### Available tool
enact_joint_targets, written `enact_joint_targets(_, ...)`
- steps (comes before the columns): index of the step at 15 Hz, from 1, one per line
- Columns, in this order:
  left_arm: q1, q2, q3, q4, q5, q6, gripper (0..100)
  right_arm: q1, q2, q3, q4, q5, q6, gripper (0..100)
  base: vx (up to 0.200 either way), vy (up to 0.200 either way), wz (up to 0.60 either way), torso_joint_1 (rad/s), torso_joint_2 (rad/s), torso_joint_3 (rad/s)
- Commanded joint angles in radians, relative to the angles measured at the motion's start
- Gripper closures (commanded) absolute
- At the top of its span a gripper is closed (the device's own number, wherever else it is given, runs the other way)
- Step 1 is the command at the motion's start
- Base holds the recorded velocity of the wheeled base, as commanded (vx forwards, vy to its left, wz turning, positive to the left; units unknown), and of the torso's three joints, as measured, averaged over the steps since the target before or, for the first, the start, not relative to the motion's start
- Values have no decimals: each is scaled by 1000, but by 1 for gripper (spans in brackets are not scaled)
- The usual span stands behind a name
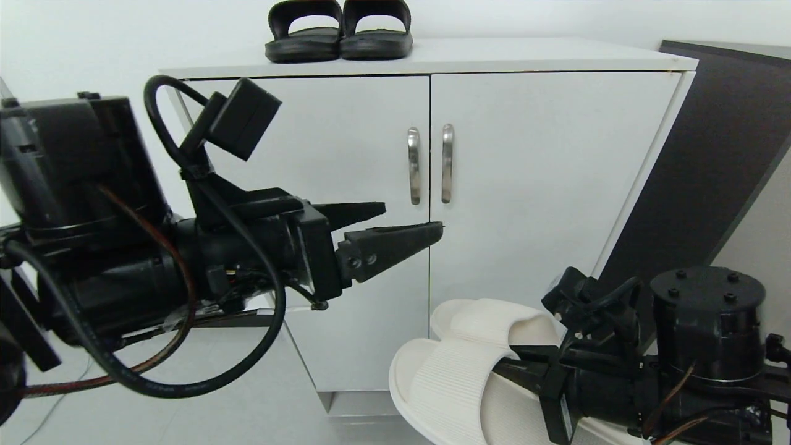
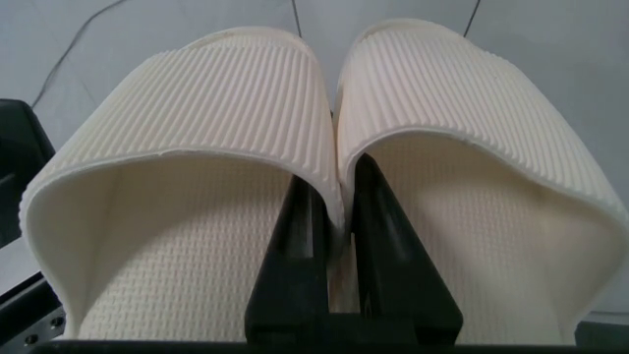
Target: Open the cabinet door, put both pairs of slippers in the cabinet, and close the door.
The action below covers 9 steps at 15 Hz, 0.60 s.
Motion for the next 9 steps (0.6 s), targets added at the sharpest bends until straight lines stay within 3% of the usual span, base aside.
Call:
enact_joint_targets(1, -29, 78, -101, 3, -22, -27, 0, 2, 9, 21, -24, -1, -2, 100, 0, 0, 0, 0, 0, 0)
enact_joint_targets(3, -41, 120, -141, 1, -55, -61, 0, 3, 22, 30, -27, 1, -4, 100, 0, 0, 0, 0, 0, 0)
enact_joint_targets(6, -43, 180, -214, 0, -117, -68, 0, 9, 25, 32, -34, 1, -4, 100, 0, 0, 0, 0, 0, 0)
enact_joint_targets(8, -43, 210, -273, -2, -121, -142, 0, 9, 25, 33, -34, 1, -4, 100, 0, 0, 0, 0, 0, 0)
enact_joint_targets(9, -43, 223, -286, 0, -114, -142, 0, 9, 25, 33, -34, 1, -4, 100, 0, 0, 0, 0, 0, 0)
